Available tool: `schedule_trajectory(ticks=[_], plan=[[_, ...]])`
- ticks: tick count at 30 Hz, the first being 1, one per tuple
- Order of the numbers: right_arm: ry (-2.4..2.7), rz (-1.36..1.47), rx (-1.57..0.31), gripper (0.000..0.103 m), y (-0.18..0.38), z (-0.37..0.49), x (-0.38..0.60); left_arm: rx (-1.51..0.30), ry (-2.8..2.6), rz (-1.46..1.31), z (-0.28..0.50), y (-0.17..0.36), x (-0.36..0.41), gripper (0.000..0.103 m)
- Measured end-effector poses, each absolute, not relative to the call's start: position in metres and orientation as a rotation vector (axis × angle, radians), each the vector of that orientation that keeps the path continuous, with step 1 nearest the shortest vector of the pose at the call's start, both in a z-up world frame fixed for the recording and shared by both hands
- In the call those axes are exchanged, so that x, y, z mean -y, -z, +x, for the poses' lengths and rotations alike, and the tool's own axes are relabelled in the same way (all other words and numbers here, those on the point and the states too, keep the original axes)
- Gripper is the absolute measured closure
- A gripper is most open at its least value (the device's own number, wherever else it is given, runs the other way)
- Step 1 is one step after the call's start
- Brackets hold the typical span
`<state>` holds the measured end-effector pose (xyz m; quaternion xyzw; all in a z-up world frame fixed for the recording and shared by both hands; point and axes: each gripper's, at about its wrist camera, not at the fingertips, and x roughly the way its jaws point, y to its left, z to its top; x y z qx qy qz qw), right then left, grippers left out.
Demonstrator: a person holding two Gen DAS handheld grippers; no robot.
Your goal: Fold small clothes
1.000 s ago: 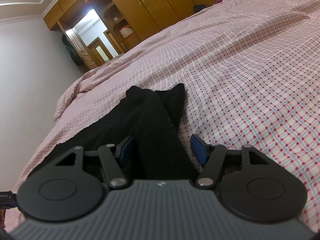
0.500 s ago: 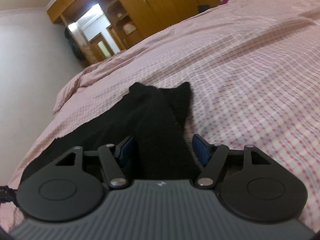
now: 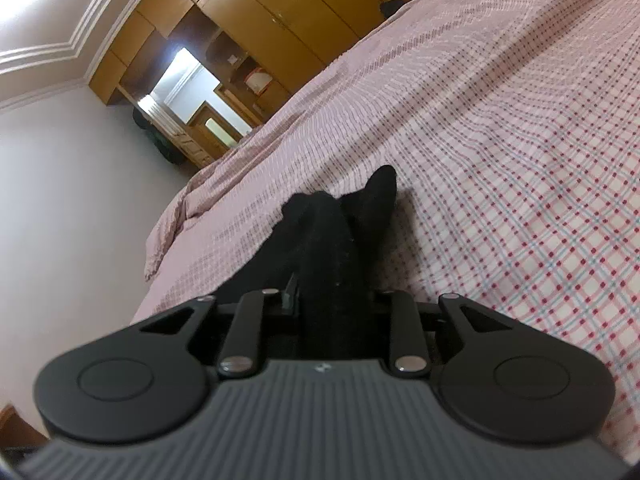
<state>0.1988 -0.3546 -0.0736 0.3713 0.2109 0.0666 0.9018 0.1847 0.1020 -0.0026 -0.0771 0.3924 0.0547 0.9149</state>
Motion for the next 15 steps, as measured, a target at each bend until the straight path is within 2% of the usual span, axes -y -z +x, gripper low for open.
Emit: schedule_trajectory(ticks=[4, 15], plan=[[-0.13, 0.837, -0.418, 0.078, 0.06, 0.198, 0.35, -0.789, -0.104, -0.156, 0.176, -0.005, -0.105, 0.028], [-0.143, 0.715, -0.383, 0.078, -0.007, 0.207, 0.291, -0.75, -0.112, -0.19, 0.155, -0.017, -0.123, 0.028]])
